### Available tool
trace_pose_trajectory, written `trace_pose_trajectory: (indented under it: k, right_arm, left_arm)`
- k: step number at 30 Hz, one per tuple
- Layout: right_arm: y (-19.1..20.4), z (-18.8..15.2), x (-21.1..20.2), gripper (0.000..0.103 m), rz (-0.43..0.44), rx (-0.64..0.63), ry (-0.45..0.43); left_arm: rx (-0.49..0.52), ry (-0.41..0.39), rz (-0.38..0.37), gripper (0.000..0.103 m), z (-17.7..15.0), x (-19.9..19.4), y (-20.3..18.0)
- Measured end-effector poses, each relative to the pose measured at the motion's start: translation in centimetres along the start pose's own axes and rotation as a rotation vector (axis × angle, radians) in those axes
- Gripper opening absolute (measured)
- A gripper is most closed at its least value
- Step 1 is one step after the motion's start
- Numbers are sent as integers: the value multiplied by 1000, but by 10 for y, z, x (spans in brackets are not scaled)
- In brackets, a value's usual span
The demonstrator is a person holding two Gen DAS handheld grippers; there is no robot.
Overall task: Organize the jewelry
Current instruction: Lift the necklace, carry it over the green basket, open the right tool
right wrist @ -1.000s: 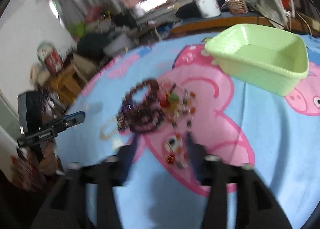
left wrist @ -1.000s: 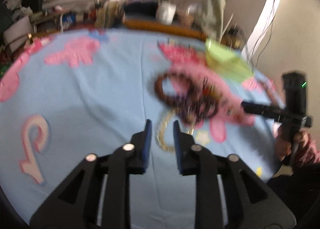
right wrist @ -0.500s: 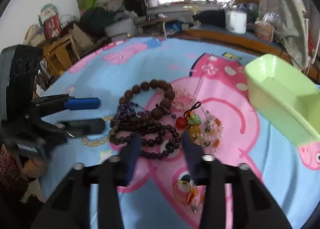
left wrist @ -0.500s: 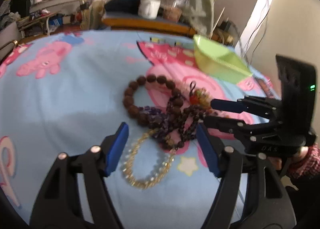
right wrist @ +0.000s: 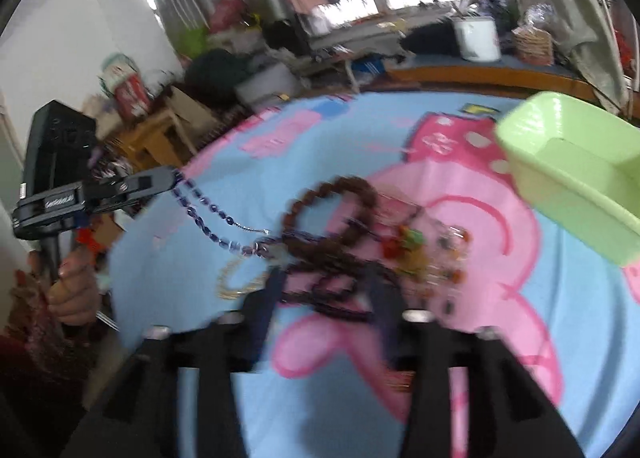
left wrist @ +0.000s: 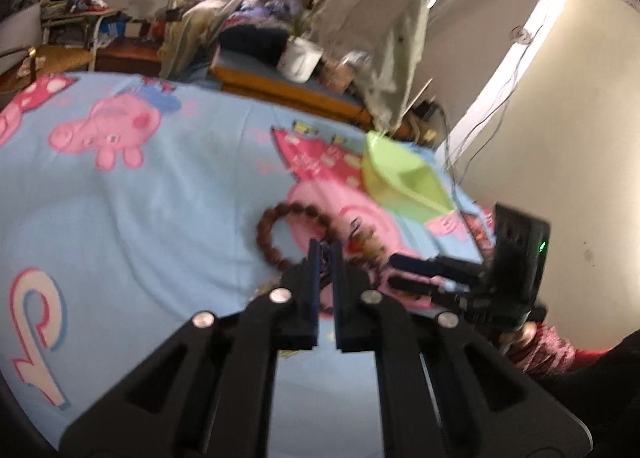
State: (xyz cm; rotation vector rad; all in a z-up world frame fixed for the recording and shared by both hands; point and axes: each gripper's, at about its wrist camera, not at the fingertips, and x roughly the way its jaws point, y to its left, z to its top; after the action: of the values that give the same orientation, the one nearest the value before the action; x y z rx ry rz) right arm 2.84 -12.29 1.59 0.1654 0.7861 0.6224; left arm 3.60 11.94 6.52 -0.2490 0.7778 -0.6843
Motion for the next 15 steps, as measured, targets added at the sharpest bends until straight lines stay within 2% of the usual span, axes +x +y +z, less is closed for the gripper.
trace_pose_trajectory:
  k: [1, 6, 9, 11, 12, 13, 15]
  right_arm:
    - [6, 2, -2, 41, 10, -13, -23]
    - [42, 20, -6, 42, 22, -146, -88]
    - [56, 32, -1, 43, 35, -198, -103]
    - [60, 40, 13, 42, 8, -232, -94]
    - [59, 42, 16, 26, 0, -234, -87]
    - [55, 47, 21, 0, 1, -219, -77]
    - [36, 58, 24, 0, 46, -121, -44]
  left_arm:
    - [15, -10, -7, 5, 4, -3, -5]
    - [88, -44, -58, 5, 27, -15, -37]
    - [138, -67, -89, 5, 40, -20, -59]
    - [167, -90, -110, 5, 48, -25, -72]
    - [179, -105, -114, 5, 51, -28, -78]
    - [187, -115, -113, 5, 54, -29, -81]
    - [200, -132, -119, 5, 60, -32, -89]
